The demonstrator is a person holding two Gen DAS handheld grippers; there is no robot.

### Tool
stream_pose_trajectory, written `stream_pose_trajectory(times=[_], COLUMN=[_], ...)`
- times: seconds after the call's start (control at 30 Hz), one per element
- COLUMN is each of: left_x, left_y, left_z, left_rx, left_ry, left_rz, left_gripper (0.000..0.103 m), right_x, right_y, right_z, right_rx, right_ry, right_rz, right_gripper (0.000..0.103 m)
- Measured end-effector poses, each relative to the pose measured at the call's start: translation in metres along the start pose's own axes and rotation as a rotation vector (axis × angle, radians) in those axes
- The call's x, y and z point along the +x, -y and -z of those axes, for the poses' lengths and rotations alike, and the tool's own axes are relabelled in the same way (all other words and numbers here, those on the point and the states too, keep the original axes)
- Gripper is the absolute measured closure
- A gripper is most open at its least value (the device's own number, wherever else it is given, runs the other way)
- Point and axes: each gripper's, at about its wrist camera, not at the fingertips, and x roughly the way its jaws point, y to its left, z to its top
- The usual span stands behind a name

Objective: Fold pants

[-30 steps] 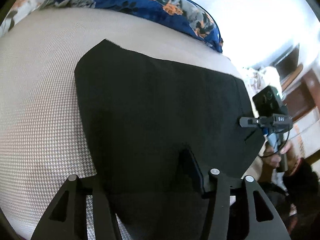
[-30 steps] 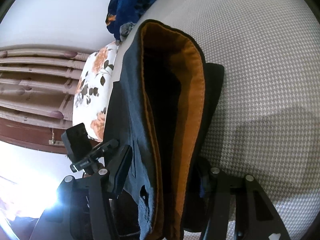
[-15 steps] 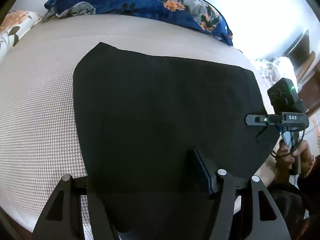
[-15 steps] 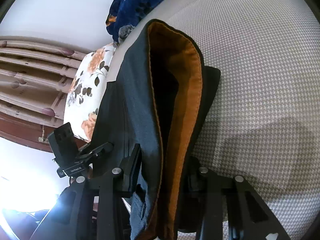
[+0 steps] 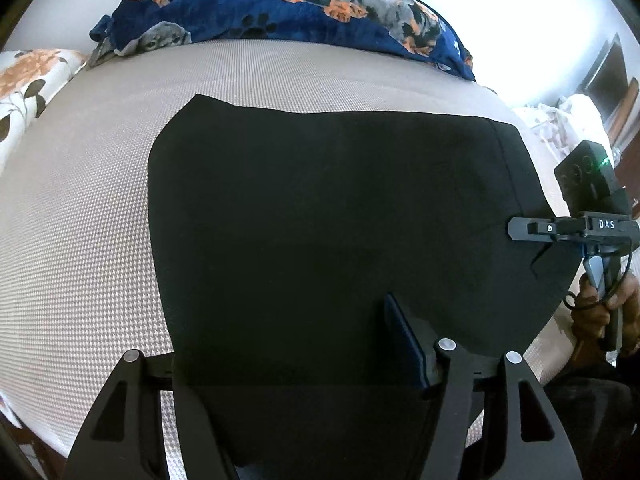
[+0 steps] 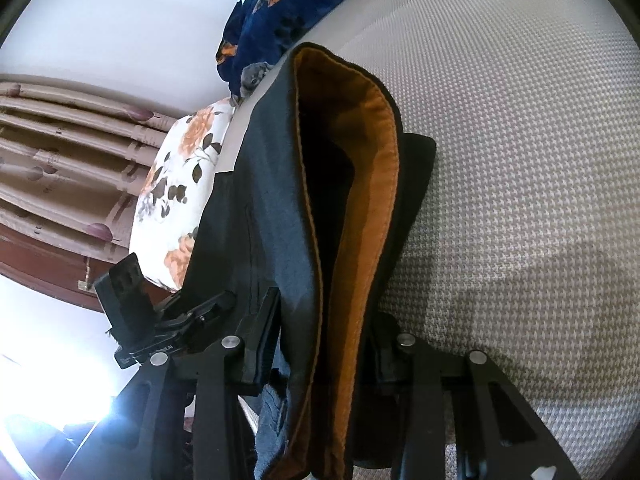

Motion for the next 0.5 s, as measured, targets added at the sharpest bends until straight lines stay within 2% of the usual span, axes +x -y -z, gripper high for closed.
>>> stream_pose_trajectory(times=[0.5], left_x=[-0.0008], left_y=[0.0041], left_z=[0.0035], left_rx=[0.014], left_ry=[0.026], left_rz=[-0.032], left_gripper=[0.038], right_x=[-0.002], right_y=[-0.0011], right_z=[0.0], right_rx=[-0.012], right_ry=[0.014], right_rz=[0.003], right_gripper=[0.071])
